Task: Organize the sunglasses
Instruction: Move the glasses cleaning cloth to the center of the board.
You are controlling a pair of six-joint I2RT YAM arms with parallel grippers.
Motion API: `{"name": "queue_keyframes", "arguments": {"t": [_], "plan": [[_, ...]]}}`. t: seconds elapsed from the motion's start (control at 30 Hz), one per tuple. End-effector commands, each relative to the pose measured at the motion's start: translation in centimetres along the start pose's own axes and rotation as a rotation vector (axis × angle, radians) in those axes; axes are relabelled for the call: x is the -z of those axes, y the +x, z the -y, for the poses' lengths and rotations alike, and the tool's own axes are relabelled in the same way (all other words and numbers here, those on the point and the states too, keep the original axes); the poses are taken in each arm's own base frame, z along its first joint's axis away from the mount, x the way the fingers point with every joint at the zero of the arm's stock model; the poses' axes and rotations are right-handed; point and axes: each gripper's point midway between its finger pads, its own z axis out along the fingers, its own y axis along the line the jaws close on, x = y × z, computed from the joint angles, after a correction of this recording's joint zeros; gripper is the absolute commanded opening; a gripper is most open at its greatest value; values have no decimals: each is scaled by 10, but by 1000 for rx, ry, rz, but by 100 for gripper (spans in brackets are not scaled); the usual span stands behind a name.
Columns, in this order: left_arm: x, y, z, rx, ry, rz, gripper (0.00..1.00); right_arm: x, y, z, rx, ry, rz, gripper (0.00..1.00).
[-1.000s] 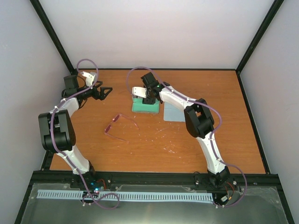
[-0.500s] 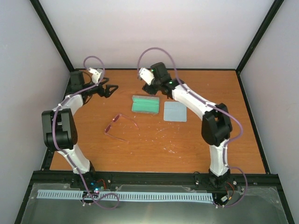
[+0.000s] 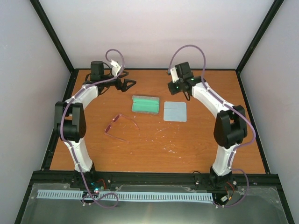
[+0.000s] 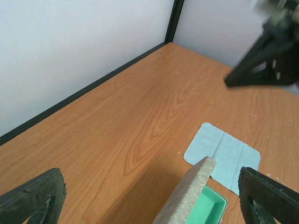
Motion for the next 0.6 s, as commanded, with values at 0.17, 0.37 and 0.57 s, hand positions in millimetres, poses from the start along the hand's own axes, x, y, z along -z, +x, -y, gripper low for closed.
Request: {"name": "queue_keyframes", "arguments": {"t": [0.17,0.37,0.57], "plan": [[2,4,-6,25,-28,-40,100,-37,172,-58,-266,-171,-576,3],[6,13,3,34,-20,-47,99,-49,199,-67,-309,-189,-651,3],[8,16,9,42,-16,-41,100,-54,225,-79,-300,-220,-731,3]]}}
